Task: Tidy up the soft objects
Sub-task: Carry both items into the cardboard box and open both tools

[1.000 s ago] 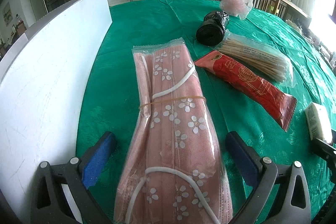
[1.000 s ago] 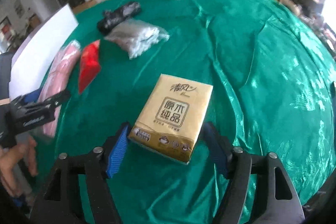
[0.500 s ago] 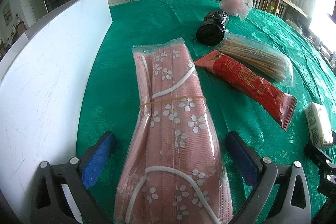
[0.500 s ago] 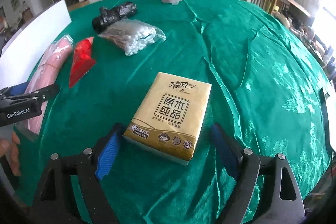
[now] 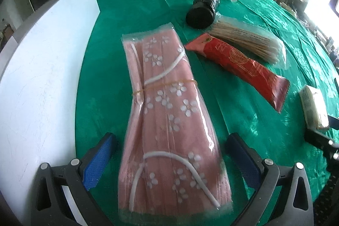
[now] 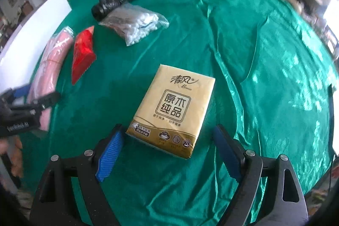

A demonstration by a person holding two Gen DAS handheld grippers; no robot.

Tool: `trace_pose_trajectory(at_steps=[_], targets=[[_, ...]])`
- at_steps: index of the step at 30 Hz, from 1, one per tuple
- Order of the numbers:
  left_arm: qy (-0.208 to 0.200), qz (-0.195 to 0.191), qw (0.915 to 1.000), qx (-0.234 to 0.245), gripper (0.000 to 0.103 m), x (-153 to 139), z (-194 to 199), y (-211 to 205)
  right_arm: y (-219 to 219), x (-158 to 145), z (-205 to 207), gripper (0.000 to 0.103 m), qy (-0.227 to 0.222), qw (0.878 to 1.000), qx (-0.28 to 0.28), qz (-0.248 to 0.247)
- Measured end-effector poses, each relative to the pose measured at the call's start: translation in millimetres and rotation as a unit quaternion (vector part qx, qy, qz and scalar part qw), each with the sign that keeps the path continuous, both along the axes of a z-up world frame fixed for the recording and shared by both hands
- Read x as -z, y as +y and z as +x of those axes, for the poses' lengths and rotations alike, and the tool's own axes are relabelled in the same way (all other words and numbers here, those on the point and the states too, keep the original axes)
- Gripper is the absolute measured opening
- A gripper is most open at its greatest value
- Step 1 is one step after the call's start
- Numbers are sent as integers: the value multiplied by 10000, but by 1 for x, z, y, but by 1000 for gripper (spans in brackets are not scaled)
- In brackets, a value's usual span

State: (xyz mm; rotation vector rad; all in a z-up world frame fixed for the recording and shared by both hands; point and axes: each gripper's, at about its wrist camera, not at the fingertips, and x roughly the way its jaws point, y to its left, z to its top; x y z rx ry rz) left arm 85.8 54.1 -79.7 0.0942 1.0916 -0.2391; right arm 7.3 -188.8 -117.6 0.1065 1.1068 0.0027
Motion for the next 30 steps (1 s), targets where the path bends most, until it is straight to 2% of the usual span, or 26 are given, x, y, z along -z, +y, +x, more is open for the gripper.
trace_pose_trajectory(at_steps=[1, 2, 4, 5, 6, 7, 9, 11, 14, 17, 19, 22, 24, 27, 28, 30], targets=[[-91, -32, 10000, 2, 87, -2, -2, 0, -4, -2, 2, 86, 28, 9998, 39, 169], [-244, 11, 9997, -6, 66, -5, -3, -1, -8, -3, 5, 86, 7, 9993, 71, 375], [-397, -101, 9992, -30, 44, -10, -8, 0, -13, -2, 7, 84, -59, 9984, 83, 564], [-427, -194, 9989, -58, 35, -12, -10, 1, -16, -2, 5, 77, -100, 9981, 100, 592], [-438, -327, 9985, -51, 29, -14, -12, 2, -16, -3, 3, 63, -135, 9985, 144, 509], [-443, -456, 9980, -37, 24, -18, -15, 3, -17, -4, 0, 60, -144, 9986, 169, 486], [-515, -715, 9961, -1, 24, -28, -26, 4, -19, -8, -8, 59, -179, 9978, 201, 603], [-601, -934, 9938, 44, 24, -41, -38, 5, -14, -17, -16, 59, -312, 9985, 149, 428], [-761, -1348, 9879, 91, 24, -68, -58, 11, -2, -39, -24, 59, -537, 9970, -15, 552], [-1038, -1652, 9807, 99, 24, -105, -71, 25, 20, -72, -28, 59, -816, 9934, -303, 748], [-1344, -1744, 9755, -3, 24, -136, -77, 50, 44, -97, -27, 59, -1021, 9887, -582, 934], [-1699, -1587, 9721, -323, 24, -166, -85, 95, 95, -136, -25, 59, -1313, 9778, -1186, 1123], [-1851, -1395, 9703, -691, 25, -178, -90, 136, 141, -159, -21, 59, -1435, 9660, -1720, 1291], [-1872, -1080, 9669, -1359, 27, -179, -98, 202, 204, -178, -16, 59, -1444, 9491, -2355, 1515], [-1761, -1002, 9674, -1518, 31, -175, -98, 221, 227, -181, -14, 59, -1428, 9428, -2565, 1580], [-1472, -656, 9675, -1949, 54, -161, -96, 260, 265, -181, -12, 60, -1361, 9324, -2868, 1726]])
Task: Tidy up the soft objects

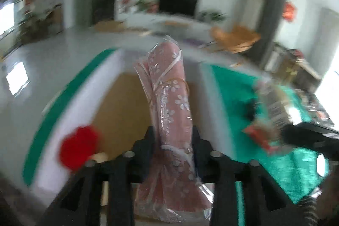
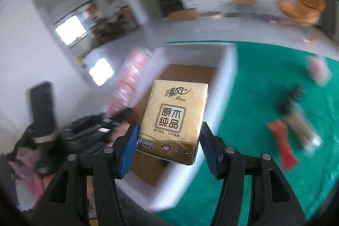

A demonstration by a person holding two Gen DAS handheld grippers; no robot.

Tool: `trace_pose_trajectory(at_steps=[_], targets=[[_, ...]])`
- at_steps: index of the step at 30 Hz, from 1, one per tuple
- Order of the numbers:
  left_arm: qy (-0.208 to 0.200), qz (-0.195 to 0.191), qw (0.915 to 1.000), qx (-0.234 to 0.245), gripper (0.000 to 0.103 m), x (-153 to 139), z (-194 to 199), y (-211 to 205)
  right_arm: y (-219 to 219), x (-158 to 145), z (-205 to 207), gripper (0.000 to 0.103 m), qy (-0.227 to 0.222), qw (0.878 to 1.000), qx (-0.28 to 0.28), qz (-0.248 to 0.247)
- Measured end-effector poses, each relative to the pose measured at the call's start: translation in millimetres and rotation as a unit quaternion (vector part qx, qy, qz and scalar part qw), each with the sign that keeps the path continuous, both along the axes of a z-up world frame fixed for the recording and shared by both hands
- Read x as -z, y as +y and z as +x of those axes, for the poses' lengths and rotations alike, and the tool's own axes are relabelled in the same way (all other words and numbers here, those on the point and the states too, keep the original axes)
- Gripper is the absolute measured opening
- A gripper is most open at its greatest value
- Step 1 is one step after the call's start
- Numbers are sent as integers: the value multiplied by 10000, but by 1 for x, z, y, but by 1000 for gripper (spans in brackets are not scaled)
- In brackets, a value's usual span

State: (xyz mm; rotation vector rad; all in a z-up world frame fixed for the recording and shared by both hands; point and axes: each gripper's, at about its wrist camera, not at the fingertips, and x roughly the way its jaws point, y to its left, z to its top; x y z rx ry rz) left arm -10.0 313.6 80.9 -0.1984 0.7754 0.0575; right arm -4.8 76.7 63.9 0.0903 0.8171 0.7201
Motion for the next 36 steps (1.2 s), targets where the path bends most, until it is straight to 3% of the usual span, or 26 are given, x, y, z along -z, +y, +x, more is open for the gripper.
trace_pose_trajectory(at_steps=[1, 2, 5, 7, 11, 15, 19, 23, 26, 30, 36], targets=[[186, 174, 9994, -230, 84, 9, 1, 16, 18, 3, 2, 64, 66, 9999, -140, 47], [392, 317, 9976, -465, 103, 20, 3, 33, 33, 8, 5, 68, 142, 9996, -234, 29], [886, 306, 9918, -865, 103, 44, 7, 66, 70, 31, 14, 72, 632, 9960, -611, -160], [946, 180, 9896, -1072, 103, 50, 6, 75, 71, 41, 13, 72, 751, 9954, -572, -191], [615, -63, 9897, -1290, 103, 42, 2, 76, 42, 49, 6, 72, 348, 9983, -197, -432], [196, -296, 9965, -757, 103, 28, 13, 27, -22, 66, 20, 72, -100, 9941, 773, -748], [-23, -400, 9982, 451, 103, 15, 10, -67, -110, 103, 28, 72, -93, 9719, 2111, -1037], [4, -475, 9813, 1866, 103, 13, -1, -175, -190, 139, 24, 72, -35, 9322, 3240, -1612], [359, -600, 9664, 2475, 103, 37, 5, -237, -240, 158, 25, 72, 164, 9103, 3722, -1802], [775, -359, 9675, 2380, 103, 90, 35, -276, -287, 175, 31, 72, 280, 8902, 4083, -2003], [872, 171, 9795, 1810, 103, 136, 78, -282, -315, 185, 39, 72, 326, 8820, 4233, -2047]])
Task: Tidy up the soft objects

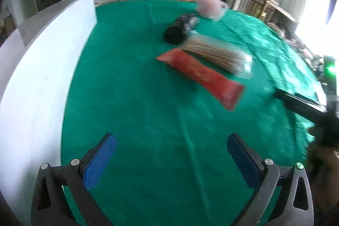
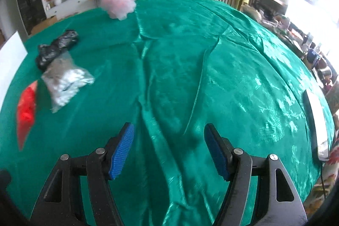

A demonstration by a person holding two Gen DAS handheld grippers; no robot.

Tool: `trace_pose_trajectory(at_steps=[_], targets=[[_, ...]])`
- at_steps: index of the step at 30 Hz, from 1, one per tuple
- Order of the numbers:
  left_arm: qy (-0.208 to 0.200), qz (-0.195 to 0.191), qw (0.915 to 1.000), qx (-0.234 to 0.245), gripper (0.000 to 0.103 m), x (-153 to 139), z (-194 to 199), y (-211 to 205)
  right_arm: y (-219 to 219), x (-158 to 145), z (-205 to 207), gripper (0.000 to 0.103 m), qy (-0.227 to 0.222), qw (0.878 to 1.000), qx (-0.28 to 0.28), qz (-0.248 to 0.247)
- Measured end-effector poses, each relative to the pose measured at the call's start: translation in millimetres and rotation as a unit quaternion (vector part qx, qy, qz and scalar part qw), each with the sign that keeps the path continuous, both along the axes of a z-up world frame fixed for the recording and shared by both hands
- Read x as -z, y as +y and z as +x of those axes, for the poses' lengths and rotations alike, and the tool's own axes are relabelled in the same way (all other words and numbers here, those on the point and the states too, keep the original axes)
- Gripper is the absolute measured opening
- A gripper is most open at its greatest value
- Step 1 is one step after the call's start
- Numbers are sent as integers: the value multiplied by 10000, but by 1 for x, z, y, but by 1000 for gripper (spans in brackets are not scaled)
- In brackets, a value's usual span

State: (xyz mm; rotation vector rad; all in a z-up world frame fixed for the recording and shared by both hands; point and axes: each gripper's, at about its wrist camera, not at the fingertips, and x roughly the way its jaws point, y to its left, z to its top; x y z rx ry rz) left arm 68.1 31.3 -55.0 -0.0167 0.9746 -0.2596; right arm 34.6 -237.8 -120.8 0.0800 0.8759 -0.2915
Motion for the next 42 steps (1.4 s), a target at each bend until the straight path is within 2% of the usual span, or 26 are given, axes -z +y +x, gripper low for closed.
trace_pose_trajectory(at_steps=[2, 4, 8, 42], targets=[[16, 68, 9999, -75, 103, 15, 5, 6, 0, 2, -6, 77, -119, 9999, 16, 32], [20, 170, 9997, -145, 103, 26, 12, 6, -5, 2, -7, 77, -141, 9998, 30, 154], [-128, 522, 9984, -186, 103, 34, 21, 3, -11, 6, -6, 81, -127, 9997, 72, 210], [-181, 494, 9983, -231, 103, 32, 17, 11, -10, 7, -6, 84, -114, 9997, 60, 217]])
